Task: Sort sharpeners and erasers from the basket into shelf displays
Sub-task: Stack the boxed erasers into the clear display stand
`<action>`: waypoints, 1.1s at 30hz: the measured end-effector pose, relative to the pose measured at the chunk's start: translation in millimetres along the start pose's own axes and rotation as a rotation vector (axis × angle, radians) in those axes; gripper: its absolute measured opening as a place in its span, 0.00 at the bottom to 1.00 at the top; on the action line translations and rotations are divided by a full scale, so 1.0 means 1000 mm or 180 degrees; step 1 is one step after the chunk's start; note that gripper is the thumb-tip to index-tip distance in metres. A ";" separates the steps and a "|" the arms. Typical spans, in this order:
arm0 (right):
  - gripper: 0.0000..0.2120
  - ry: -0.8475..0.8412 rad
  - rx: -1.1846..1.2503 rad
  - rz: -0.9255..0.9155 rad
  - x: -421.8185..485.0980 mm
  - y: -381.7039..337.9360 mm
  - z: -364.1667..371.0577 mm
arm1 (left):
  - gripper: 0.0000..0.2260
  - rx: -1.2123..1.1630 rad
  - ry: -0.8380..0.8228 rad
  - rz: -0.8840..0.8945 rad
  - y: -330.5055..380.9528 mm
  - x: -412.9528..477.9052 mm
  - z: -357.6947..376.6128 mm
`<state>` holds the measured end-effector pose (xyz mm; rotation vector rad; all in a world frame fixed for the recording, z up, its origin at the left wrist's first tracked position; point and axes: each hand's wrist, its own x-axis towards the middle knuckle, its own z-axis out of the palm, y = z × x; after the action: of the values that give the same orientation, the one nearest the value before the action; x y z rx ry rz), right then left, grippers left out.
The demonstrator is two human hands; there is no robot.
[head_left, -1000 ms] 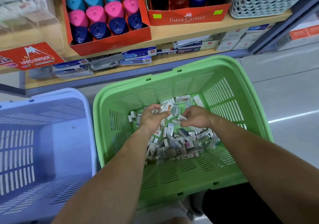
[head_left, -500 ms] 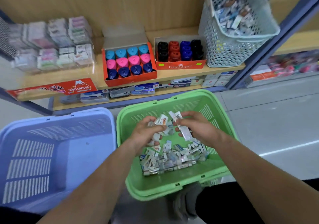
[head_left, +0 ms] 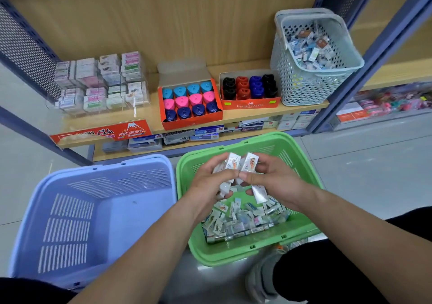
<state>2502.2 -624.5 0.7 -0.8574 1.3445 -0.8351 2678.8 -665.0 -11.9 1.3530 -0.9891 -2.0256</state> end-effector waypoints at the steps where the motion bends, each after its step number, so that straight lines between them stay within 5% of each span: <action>1: 0.17 -0.0016 0.0003 0.0008 0.002 0.000 0.001 | 0.19 -0.0052 -0.0019 -0.0045 -0.001 0.001 -0.001; 6: 0.09 -0.0034 -0.0071 0.0178 0.018 0.003 0.004 | 0.19 -0.0062 0.0026 -0.0134 -0.005 0.009 -0.010; 15: 0.12 -0.0113 -0.0001 0.0580 0.038 0.006 -0.010 | 0.24 -0.0213 0.0284 0.0046 -0.019 0.037 -0.004; 20: 0.11 -0.0096 0.0088 0.0693 0.049 0.010 -0.014 | 0.45 -0.0080 0.0470 0.0056 -0.017 0.047 -0.002; 25: 0.12 0.0069 0.0137 0.0621 0.056 0.013 -0.011 | 0.26 -0.0297 0.0469 -0.0091 -0.021 0.057 -0.009; 29: 0.22 0.0225 0.0092 0.0469 0.063 0.016 -0.012 | 0.23 -0.0401 0.0472 -0.0104 -0.018 0.063 -0.008; 33: 0.18 0.0313 -0.0003 0.0395 0.066 0.021 -0.015 | 0.22 -0.0413 0.0547 -0.0101 -0.017 0.064 -0.007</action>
<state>2490.8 -674.4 -48.9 -0.7336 1.4690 -0.7880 2661.3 -704.4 -63.0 1.4524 -0.7521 -1.9233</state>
